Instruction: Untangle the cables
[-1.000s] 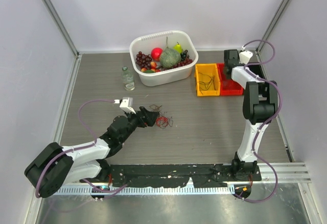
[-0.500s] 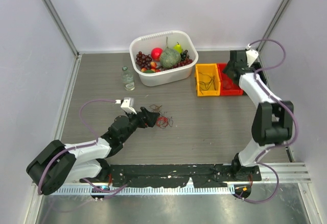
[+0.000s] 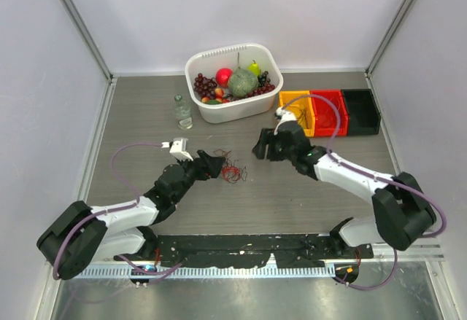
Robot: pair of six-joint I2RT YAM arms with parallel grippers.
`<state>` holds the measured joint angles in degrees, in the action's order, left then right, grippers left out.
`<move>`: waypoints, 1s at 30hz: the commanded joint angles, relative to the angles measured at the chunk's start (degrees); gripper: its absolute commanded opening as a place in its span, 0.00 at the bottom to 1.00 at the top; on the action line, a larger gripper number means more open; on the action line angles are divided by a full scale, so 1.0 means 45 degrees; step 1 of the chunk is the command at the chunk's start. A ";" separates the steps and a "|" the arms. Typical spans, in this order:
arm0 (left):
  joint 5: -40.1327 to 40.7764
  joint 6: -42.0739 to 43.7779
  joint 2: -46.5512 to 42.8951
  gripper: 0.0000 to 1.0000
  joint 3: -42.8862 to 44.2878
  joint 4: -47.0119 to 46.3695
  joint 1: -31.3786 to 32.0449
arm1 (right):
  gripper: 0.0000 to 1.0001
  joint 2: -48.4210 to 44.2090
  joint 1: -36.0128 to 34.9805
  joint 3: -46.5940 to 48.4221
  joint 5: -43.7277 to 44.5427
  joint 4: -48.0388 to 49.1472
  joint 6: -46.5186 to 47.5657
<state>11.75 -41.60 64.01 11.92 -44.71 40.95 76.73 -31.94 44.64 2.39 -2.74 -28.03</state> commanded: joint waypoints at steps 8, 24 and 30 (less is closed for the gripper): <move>-0.0051 -0.0227 0.2006 0.71 0.2546 0.2611 -0.0037 | 0.54 0.2285 -0.2003 -0.0486 -0.1668 0.3055 -0.2460; -0.0716 -0.0032 0.2319 0.71 0.2722 0.2572 -0.0037 | 0.26 0.2870 -0.2003 -0.0819 -0.1429 0.3304 -0.4687; -0.0794 -0.0032 0.2338 0.71 0.2760 0.2513 -0.0037 | 0.27 0.2969 -0.2003 -0.0975 -0.1722 0.3598 -0.5157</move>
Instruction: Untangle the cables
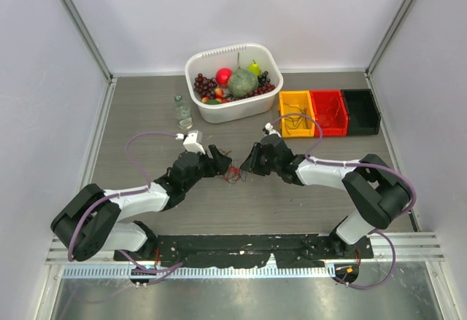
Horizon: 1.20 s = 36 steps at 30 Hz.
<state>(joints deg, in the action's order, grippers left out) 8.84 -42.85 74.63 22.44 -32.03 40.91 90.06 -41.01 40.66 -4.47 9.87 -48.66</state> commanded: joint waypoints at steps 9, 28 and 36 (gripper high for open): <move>-0.0382 0.0265 0.0290 0.70 0.0619 -0.0304 -0.0028 | 0.19 0.0005 0.0032 -0.0345 -0.0256 0.1419 -0.1001; -0.0262 0.0050 0.4272 0.27 0.4953 0.4675 -0.0028 | 0.01 -0.4854 0.0013 -0.0387 0.0758 -0.0608 0.0284; -0.1731 -0.0145 0.5838 0.11 0.5874 0.4716 -0.0067 | 0.01 -0.6692 0.0013 0.1468 0.2241 -0.3499 0.1887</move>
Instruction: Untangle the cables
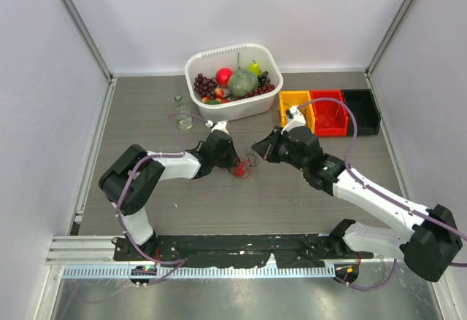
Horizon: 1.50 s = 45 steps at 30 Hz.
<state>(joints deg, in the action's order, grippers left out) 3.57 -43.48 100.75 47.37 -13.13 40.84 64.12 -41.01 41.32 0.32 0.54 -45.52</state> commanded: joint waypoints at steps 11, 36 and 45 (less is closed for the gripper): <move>-0.0189 -0.0219 -0.0611 0.09 -0.0332 0.0085 -0.0091 | 0.01 -0.3347 0.0013 0.6615 0.5705 -0.6092 0.4955; -0.0559 -0.0122 -0.1450 0.17 -0.1268 -0.1047 -0.0150 | 0.01 -0.6223 0.0013 0.8341 0.7414 -0.6172 0.6096; -0.0443 -0.0083 -0.3441 0.37 -0.3572 -0.3779 -0.0150 | 0.21 -0.4445 0.0013 0.2013 0.3741 -0.5844 0.3282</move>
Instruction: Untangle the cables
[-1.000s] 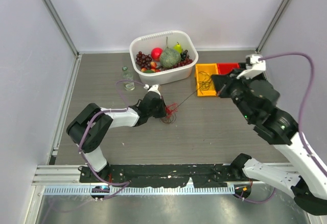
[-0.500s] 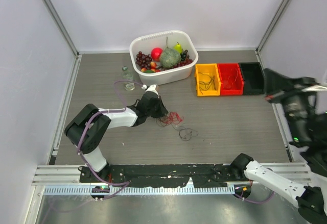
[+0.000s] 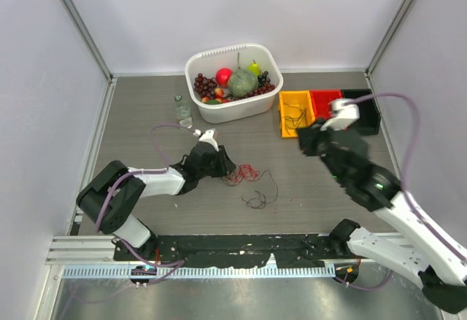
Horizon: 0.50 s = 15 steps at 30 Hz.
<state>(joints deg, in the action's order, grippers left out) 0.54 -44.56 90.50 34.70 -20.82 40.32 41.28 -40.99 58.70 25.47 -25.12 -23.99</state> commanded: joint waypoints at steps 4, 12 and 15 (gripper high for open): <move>0.0350 0.0213 -0.2120 0.52 -0.1732 -0.3184 -0.0033 | 0.54 0.1838 0.0008 -0.3783 -0.4071 0.0113 -0.2090; -0.0466 0.0428 -0.2671 0.77 -0.2633 -0.4865 -0.0014 | 0.71 0.3893 -0.0012 -0.5816 -0.5194 0.1694 -0.1896; -0.1463 0.0584 -0.1853 0.78 -0.2088 -0.4847 -0.0033 | 0.70 0.4943 -0.0012 -0.5662 -0.5074 0.2513 -0.1545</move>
<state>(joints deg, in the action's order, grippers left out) -0.78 -43.99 79.18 22.81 -37.23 40.32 60.03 -41.04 32.23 3.73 -22.83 -31.88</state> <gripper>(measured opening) 0.773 0.706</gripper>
